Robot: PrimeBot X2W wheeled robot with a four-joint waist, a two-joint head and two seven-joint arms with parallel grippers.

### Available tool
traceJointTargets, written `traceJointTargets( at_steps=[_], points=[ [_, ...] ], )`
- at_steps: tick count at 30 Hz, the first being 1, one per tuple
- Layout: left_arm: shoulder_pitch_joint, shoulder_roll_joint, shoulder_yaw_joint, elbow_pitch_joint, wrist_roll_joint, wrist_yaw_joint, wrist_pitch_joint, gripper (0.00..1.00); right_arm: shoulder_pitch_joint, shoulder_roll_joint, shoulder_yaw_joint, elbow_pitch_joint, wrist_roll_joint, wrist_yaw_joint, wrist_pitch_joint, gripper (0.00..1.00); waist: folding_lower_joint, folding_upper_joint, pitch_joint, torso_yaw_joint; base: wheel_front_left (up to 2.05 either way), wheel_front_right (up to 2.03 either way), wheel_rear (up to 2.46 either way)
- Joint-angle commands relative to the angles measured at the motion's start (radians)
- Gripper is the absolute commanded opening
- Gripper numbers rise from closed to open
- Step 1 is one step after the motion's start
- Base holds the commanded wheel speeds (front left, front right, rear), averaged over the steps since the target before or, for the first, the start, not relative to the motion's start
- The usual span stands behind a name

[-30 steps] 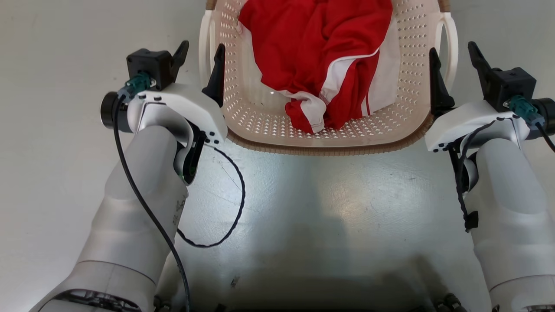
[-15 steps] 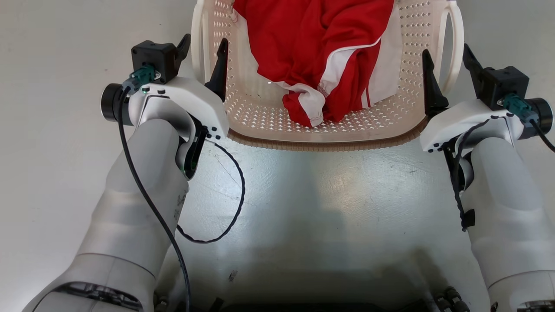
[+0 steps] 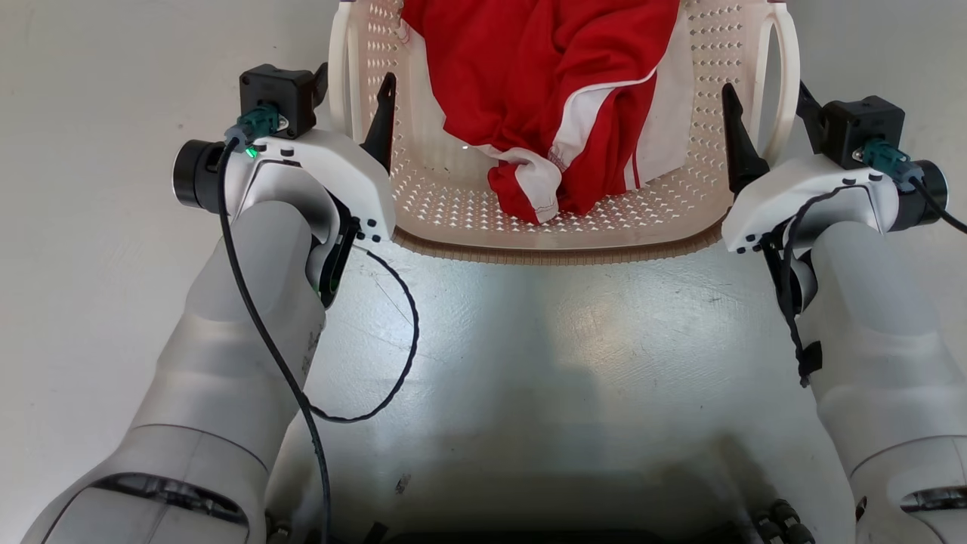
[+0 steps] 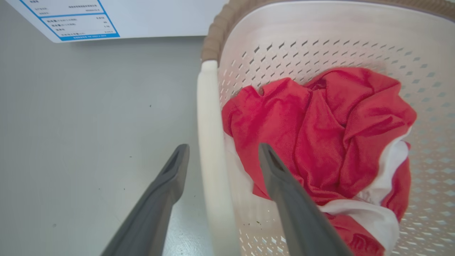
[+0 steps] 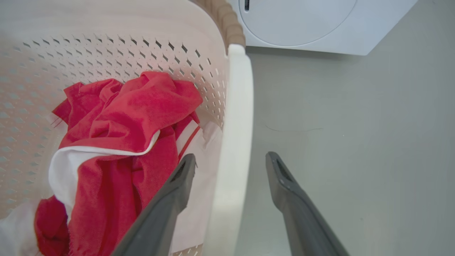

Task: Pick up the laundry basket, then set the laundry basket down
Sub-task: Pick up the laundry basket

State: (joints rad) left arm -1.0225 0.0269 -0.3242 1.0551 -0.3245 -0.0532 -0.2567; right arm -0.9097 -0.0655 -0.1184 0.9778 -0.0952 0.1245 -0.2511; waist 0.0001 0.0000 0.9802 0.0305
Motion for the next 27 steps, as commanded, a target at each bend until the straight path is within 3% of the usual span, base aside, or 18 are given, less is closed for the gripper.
traceJointTargets(
  at_steps=[1,27],
  points=[
    [0.003,0.023,0.01,0.005,-0.003,-0.002,-0.005,1.0,0.016,0.015,0.022,0.005,0.008,0.006,-0.011,1.0,0.0,0.0,0.0,-0.001,0.0,0.0,0.0],
    [-0.076,0.023,-0.103,0.15,-0.101,-0.014,-0.005,1.0,-0.045,0.015,0.107,0.096,0.086,0.006,-0.011,1.0,0.0,0.0,-0.005,-0.021,0.0,0.0,0.0]
  ],
)
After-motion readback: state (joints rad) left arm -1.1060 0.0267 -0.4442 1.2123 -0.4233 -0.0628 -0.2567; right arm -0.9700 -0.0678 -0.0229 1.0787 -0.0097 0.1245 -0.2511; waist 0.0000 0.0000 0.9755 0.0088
